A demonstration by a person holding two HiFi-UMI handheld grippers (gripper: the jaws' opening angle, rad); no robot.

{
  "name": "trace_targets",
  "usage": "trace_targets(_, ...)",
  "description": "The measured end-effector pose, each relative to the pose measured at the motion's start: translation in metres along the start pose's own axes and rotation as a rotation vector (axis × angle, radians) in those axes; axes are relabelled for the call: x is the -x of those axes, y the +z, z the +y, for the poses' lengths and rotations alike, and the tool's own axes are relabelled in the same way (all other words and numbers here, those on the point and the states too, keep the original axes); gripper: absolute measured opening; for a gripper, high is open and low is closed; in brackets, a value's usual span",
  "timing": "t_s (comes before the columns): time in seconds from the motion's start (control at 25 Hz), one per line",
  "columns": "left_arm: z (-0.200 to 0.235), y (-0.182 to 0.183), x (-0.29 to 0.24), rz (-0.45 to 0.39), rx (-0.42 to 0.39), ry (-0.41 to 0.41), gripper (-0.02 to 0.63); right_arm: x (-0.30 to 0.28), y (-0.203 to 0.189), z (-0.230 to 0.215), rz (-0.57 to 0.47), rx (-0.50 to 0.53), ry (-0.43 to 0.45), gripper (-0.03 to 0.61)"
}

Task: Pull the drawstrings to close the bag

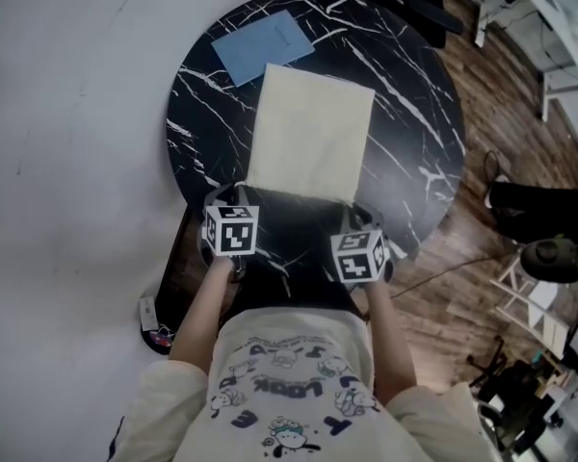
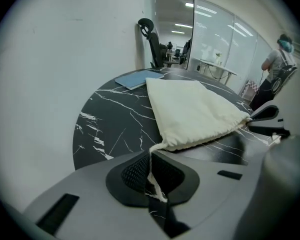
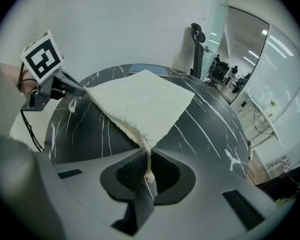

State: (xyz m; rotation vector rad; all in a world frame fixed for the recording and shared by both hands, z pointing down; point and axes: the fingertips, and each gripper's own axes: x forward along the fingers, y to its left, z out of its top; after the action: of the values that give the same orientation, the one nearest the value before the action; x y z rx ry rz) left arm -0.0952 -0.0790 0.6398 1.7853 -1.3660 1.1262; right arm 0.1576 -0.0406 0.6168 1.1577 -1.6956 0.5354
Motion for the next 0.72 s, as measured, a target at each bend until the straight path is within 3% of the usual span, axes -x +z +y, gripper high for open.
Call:
trace_targets(0.32,0.007,-0.001,0.013,-0.012,0.037,0.029,0.048,0.008,-0.013,-0.019,0.007,-0.075,-0.012,0.031)
trace_targets(0.56,0.021,-0.003,0.017,-0.019,0.198,0.016,0.048,0.012,-0.023,-0.038,-0.001,-0.199,0.002,0.025)
trace_targets(0.72,0.036,0.000,0.020,-0.032,0.225,0.059,0.047,0.013,-0.031,-0.056,-0.008,-0.263,-0.039,0.025)
